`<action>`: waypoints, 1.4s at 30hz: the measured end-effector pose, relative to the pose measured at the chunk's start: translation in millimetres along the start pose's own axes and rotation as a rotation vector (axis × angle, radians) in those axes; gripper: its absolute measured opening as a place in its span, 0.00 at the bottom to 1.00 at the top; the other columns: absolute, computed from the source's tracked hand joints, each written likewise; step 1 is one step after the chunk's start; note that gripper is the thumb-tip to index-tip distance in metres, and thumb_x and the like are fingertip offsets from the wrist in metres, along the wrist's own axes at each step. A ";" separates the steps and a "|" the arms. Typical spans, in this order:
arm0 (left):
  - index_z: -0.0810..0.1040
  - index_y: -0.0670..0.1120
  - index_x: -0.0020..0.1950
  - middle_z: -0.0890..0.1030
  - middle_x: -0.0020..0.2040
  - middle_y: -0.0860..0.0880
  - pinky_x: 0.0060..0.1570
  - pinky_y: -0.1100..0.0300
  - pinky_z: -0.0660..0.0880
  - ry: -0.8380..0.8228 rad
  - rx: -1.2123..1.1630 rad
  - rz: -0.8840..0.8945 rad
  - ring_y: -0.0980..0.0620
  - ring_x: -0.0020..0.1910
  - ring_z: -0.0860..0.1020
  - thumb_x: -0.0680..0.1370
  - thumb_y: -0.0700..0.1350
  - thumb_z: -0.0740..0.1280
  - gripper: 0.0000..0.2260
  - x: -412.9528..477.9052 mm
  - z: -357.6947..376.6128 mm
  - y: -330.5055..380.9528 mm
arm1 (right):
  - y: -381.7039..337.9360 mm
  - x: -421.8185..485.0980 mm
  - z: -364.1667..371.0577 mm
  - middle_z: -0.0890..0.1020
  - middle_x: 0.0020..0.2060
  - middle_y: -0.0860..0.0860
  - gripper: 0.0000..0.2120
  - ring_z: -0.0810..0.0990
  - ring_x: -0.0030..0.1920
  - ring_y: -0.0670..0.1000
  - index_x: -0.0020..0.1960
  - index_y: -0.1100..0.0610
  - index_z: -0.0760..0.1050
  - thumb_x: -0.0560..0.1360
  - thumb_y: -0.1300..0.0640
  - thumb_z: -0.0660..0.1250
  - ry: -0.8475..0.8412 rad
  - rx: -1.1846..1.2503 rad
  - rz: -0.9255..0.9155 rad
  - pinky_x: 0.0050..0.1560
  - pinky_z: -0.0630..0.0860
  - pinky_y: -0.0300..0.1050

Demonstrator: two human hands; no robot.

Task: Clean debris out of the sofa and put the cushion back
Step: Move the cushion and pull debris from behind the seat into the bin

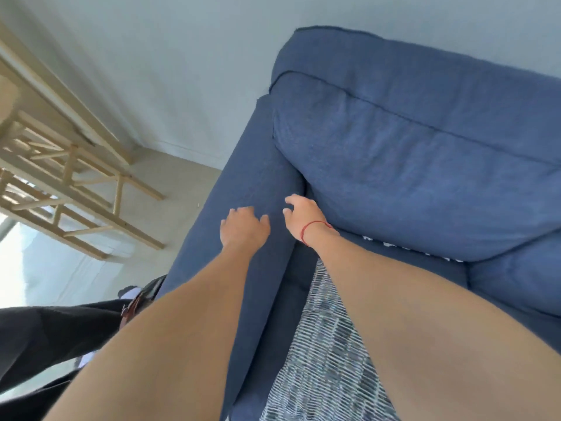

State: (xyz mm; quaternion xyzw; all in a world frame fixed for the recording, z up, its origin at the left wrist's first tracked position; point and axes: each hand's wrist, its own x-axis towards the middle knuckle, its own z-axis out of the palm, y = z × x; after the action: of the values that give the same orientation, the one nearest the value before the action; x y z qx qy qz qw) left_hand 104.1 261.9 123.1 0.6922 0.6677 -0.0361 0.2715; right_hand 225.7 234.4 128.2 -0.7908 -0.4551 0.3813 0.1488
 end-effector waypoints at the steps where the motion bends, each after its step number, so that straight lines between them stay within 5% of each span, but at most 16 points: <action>1: 0.74 0.41 0.64 0.76 0.64 0.41 0.63 0.50 0.67 -0.010 0.015 0.035 0.42 0.65 0.72 0.81 0.52 0.58 0.19 -2.1 8.0 16.7 | 15.2 -1.4 -12.3 0.70 0.71 0.55 0.19 0.70 0.70 0.58 0.73 0.56 0.67 0.82 0.57 0.57 0.020 0.007 0.029 0.68 0.68 0.51; 12: 0.69 0.43 0.71 0.73 0.68 0.45 0.66 0.50 0.66 -0.263 0.125 0.221 0.46 0.69 0.68 0.80 0.51 0.59 0.21 -14.4 119.9 126.7 | 181.0 -17.6 -63.6 0.75 0.65 0.59 0.15 0.76 0.62 0.60 0.66 0.62 0.72 0.81 0.59 0.56 0.061 0.063 0.329 0.62 0.74 0.52; 16: 0.69 0.45 0.70 0.74 0.66 0.46 0.64 0.50 0.70 -0.369 0.157 0.217 0.46 0.67 0.70 0.80 0.50 0.60 0.20 0.6 164.9 136.5 | 222.1 -5.2 -53.9 0.68 0.72 0.57 0.20 0.69 0.70 0.58 0.72 0.59 0.66 0.81 0.62 0.57 0.002 0.094 0.390 0.68 0.67 0.50; 21: 0.64 0.50 0.75 0.68 0.72 0.47 0.68 0.50 0.68 -0.485 0.188 0.268 0.47 0.71 0.67 0.80 0.51 0.60 0.22 31.3 227.5 148.8 | 273.6 30.4 -29.7 0.58 0.77 0.53 0.25 0.70 0.70 0.57 0.74 0.58 0.63 0.77 0.67 0.59 -0.067 0.107 0.485 0.67 0.72 0.53; 24: 0.61 0.52 0.77 0.59 0.78 0.48 0.71 0.51 0.66 -0.552 0.175 0.385 0.48 0.75 0.63 0.81 0.47 0.62 0.24 51.1 259.2 152.3 | 292.7 47.7 -14.7 0.43 0.79 0.49 0.37 0.70 0.71 0.57 0.78 0.50 0.53 0.74 0.71 0.61 -0.098 0.083 0.497 0.64 0.74 0.54; 29: 0.51 0.58 0.78 0.42 0.80 0.47 0.66 0.50 0.71 -0.643 0.256 0.451 0.42 0.71 0.68 0.79 0.39 0.63 0.33 78.3 301.1 155.6 | 318.1 68.3 1.9 0.36 0.78 0.48 0.47 0.67 0.71 0.56 0.78 0.42 0.43 0.71 0.75 0.59 -0.123 0.038 0.506 0.62 0.76 0.54; 33: 0.48 0.61 0.78 0.43 0.79 0.45 0.66 0.50 0.72 -0.668 0.356 0.406 0.38 0.72 0.66 0.77 0.32 0.62 0.39 80.1 314.3 162.9 | 324.7 85.1 -0.2 0.40 0.79 0.51 0.49 0.56 0.76 0.57 0.79 0.43 0.44 0.70 0.75 0.63 -0.175 0.002 0.521 0.65 0.72 0.55; 42: 0.47 0.55 0.79 0.50 0.78 0.40 0.67 0.50 0.70 -0.694 0.431 0.373 0.36 0.73 0.64 0.75 0.30 0.65 0.41 83.6 319.8 174.4 | 334.4 110.7 -3.9 0.54 0.76 0.54 0.49 0.57 0.75 0.59 0.79 0.49 0.46 0.69 0.73 0.68 -0.265 -0.037 0.543 0.65 0.74 0.56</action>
State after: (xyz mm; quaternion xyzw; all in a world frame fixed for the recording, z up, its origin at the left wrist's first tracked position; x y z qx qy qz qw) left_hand 377.6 208.7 -126.1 0.7883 0.3781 -0.3550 0.3311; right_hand 464.0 146.1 -115.7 -0.8294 -0.2494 0.4987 -0.0337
